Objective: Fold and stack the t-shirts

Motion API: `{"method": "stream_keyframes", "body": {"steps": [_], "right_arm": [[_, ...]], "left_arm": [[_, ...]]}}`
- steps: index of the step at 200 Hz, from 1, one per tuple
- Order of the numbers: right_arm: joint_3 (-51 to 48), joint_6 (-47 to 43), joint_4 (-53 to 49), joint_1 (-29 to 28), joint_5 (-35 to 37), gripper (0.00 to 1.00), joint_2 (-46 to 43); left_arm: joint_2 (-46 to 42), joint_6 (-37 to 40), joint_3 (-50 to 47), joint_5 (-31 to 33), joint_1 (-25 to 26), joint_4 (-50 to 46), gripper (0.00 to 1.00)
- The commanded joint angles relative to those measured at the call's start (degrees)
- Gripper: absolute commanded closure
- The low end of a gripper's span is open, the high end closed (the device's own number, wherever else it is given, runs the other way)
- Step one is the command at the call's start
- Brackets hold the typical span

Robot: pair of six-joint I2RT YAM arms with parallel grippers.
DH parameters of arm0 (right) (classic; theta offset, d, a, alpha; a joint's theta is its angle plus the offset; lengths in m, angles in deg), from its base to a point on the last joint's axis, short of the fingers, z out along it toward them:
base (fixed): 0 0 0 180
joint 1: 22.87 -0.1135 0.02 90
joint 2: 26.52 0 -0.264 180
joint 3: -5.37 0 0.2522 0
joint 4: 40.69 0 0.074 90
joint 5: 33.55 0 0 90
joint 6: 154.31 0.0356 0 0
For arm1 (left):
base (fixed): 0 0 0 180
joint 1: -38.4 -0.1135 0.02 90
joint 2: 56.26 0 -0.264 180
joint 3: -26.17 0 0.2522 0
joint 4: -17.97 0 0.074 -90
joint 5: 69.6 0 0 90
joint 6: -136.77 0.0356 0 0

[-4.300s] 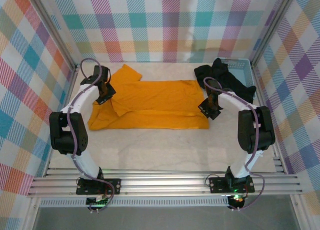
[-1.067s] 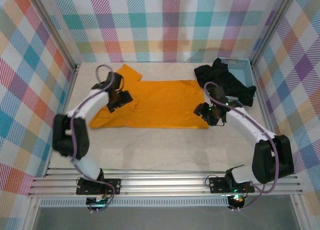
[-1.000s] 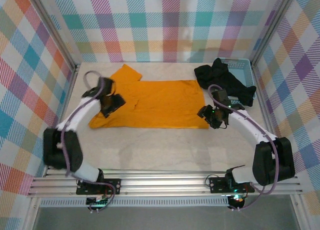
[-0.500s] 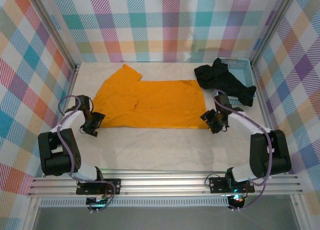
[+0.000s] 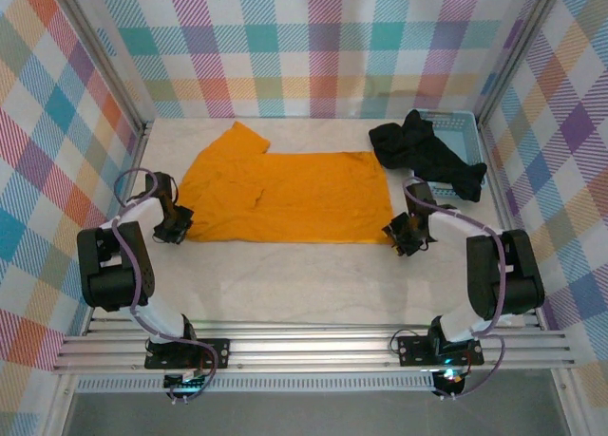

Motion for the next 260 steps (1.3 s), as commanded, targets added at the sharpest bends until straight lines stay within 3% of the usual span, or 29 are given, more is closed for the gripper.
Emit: {"method": "stream_keyframes", "body": {"steps": [1,19,57,102,132,181,216,260], "right_arm": [[0.8,1.4,3.4,0.0,0.8,0.78,3.0],[1.5,0.5,2.3,-0.4,2.5,1.0,1.6],[4.7,-4.8,-6.4,-3.0,7.0,1.0,-5.6],[1.9,-6.5,-14.2,-4.5,7.3,1.0,-15.4],[-2.7,-4.6,-16.7,-5.6,5.6,1.0,-20.6],[-8.2,1.8,-24.1,-12.9,6.9,1.0,-27.5],[-10.3,8.2,-31.9,-16.8,11.8,1.0,-33.3],[-12.9,10.9,-32.0,-16.9,9.4,1.0,-35.2]], "left_arm": [[-2.1,1.9,0.6,1.8,-0.6,-0.6,1.0],[-4.8,2.5,0.4,2.5,-1.2,-1.6,1.0],[-16.3,2.5,-2.9,4.0,-1.7,-4.9,1.0],[-26.2,2.2,-7.4,4.8,-1.9,-11.3,1.0],[-31.2,0.0,-11.4,8.0,-2.2,-16.2,1.0],[-42.9,-2.8,-15.6,15.2,-2.5,-22.8,1.0],[-45.0,-5.0,-16.2,17.9,-2.5,-28.6,1.0],[-45.2,-5.4,-17.1,19.9,-2.5,-29.9,1.0]]}}
